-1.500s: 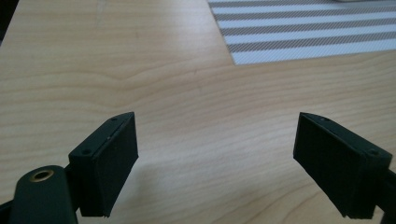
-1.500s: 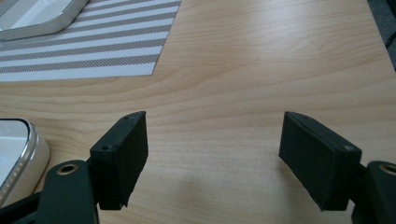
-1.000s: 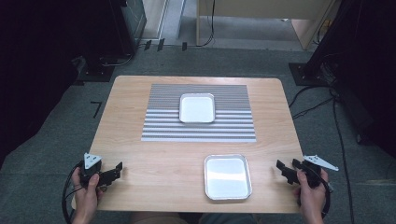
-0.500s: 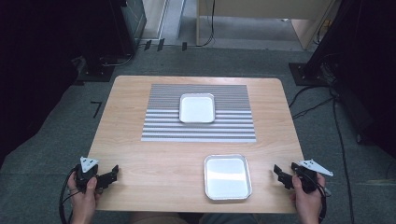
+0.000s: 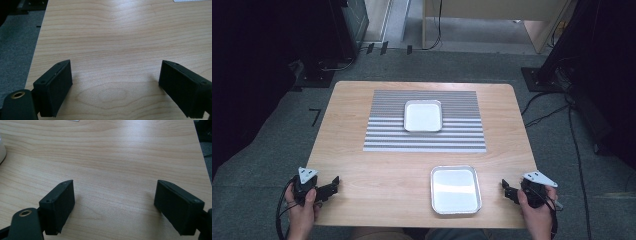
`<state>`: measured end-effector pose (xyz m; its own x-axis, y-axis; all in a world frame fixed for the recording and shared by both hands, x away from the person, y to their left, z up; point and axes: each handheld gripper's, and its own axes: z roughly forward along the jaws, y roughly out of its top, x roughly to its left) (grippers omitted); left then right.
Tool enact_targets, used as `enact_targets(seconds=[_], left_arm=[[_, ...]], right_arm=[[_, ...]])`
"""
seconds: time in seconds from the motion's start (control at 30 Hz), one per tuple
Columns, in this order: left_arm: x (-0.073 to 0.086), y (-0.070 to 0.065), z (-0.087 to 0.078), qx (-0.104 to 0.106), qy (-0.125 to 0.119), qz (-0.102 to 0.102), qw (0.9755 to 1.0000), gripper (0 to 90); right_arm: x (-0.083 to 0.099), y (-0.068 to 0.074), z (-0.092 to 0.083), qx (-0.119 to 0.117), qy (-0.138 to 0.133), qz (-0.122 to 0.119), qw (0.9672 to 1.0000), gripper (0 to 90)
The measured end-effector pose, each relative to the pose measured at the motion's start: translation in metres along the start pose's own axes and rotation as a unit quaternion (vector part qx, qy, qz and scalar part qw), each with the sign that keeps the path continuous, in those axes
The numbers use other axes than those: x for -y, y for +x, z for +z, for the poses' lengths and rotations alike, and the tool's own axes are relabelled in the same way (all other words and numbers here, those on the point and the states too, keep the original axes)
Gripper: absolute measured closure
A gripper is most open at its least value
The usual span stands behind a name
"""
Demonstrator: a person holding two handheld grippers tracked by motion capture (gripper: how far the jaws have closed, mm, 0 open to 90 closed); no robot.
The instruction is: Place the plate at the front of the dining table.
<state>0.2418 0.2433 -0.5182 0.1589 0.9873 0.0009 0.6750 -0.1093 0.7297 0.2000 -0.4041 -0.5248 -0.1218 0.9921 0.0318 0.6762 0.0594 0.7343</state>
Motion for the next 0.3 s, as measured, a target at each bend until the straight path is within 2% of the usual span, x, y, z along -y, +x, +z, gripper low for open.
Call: enact_targets(seconds=[0.3], left_arm=[[-0.0009, -0.0003, 0.0011, -0.001, -0.001, -0.002, 1.0, 11.4]], right_arm=[[-0.0005, -0.0004, 0.0007, 0.002, 0.001, 0.001, 1.0, 14.6]])
